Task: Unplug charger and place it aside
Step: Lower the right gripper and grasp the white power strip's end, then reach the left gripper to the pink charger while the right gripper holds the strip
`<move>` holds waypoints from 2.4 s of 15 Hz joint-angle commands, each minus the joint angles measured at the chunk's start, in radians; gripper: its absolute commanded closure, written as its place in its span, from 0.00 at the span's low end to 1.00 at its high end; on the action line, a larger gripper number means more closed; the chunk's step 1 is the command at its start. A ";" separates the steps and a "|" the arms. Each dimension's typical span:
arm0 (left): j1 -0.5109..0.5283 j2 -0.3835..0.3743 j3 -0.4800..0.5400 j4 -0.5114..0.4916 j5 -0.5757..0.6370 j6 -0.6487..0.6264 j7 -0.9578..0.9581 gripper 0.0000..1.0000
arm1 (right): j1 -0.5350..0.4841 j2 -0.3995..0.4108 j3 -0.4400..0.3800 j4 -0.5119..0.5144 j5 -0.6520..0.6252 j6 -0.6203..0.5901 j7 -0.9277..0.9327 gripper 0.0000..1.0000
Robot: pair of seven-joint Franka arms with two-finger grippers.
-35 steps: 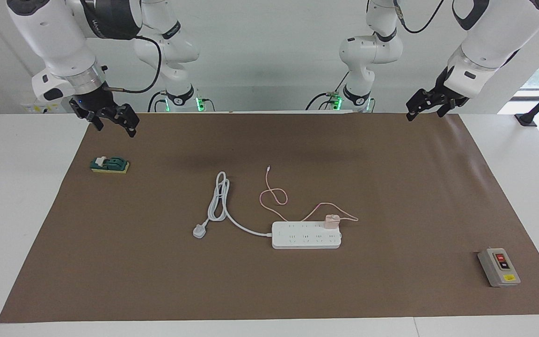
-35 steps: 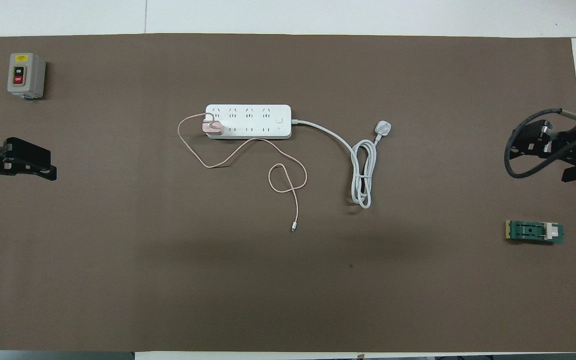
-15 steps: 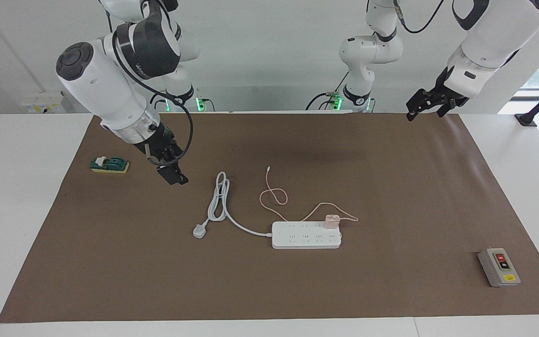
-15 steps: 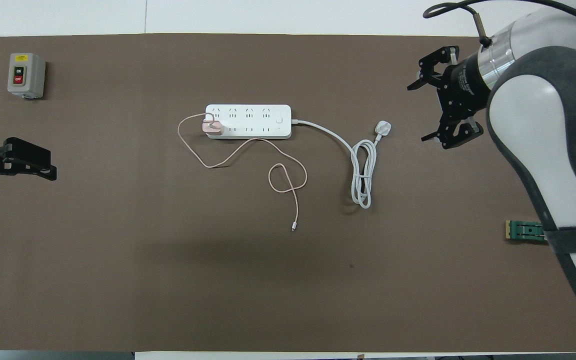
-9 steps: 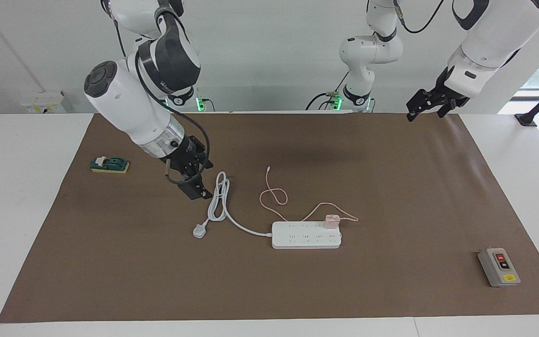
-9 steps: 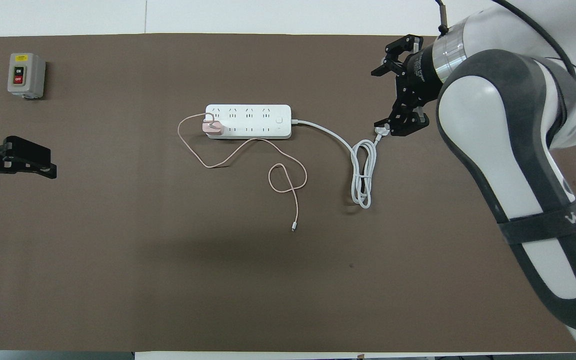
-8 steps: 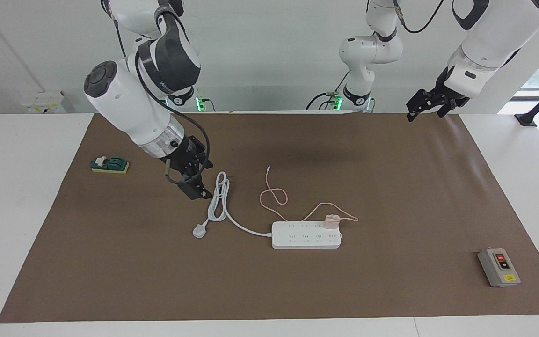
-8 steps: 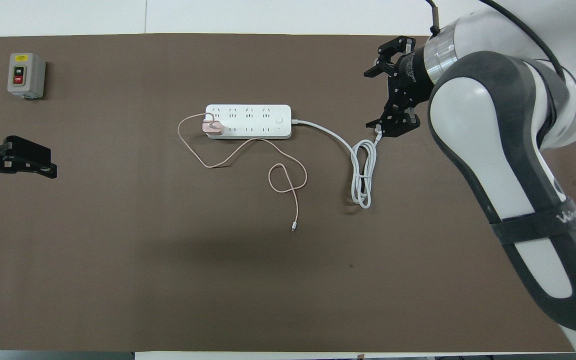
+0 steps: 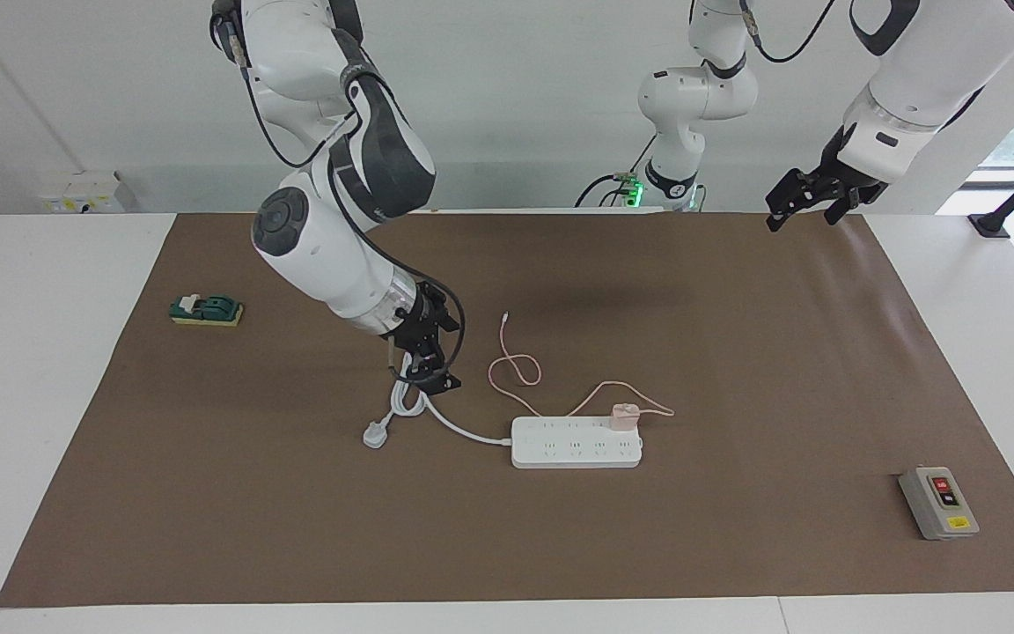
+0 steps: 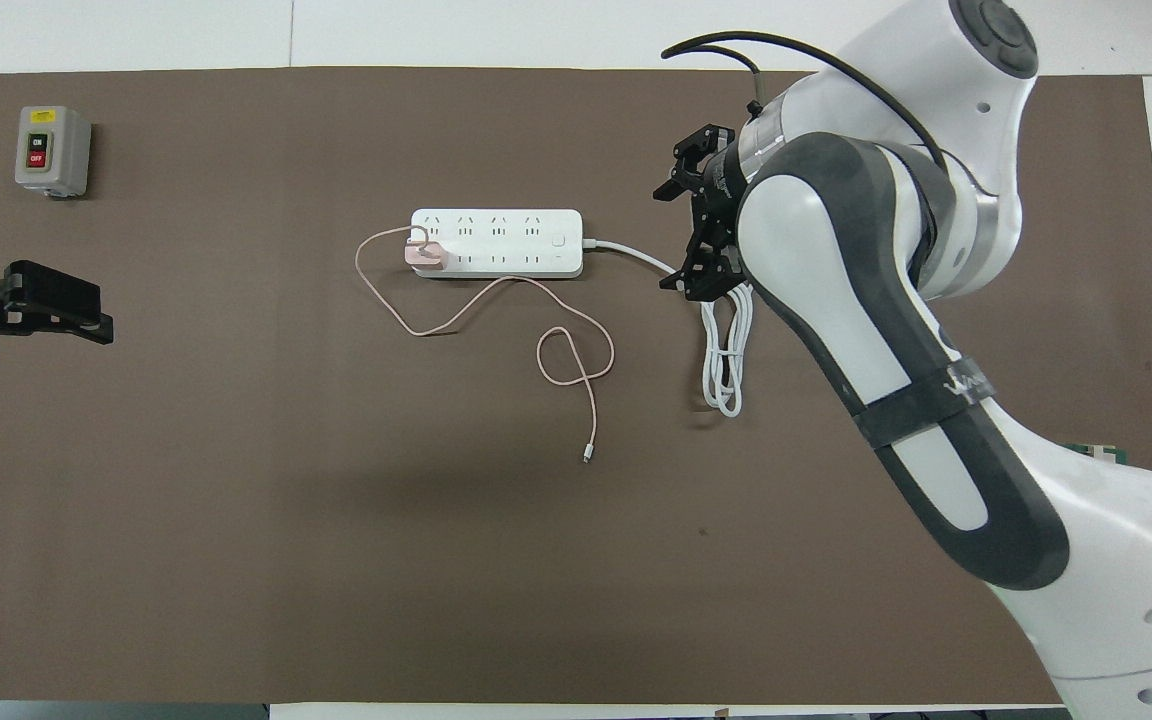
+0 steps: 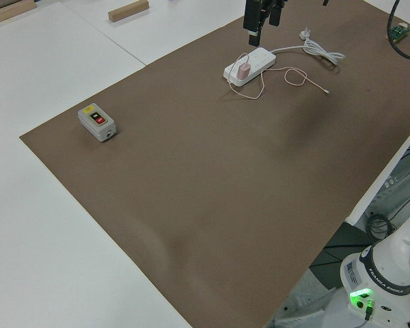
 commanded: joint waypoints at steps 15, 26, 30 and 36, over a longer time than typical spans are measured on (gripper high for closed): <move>0.010 -0.021 -0.005 -0.035 0.007 0.047 0.017 0.00 | 0.087 0.213 0.001 0.119 0.040 0.191 -0.006 0.00; 0.007 -0.021 -0.005 -0.035 0.009 0.047 0.017 0.00 | 0.107 0.351 -0.001 0.267 0.039 0.203 -0.003 0.00; -0.003 -0.053 -0.005 -0.137 0.007 0.192 -0.005 0.00 | 0.109 0.370 -0.001 0.265 0.037 0.206 -0.012 0.00; -0.096 0.037 -0.012 -0.150 0.007 0.323 -0.532 0.00 | 0.124 0.371 0.001 0.250 0.006 0.206 -0.046 0.00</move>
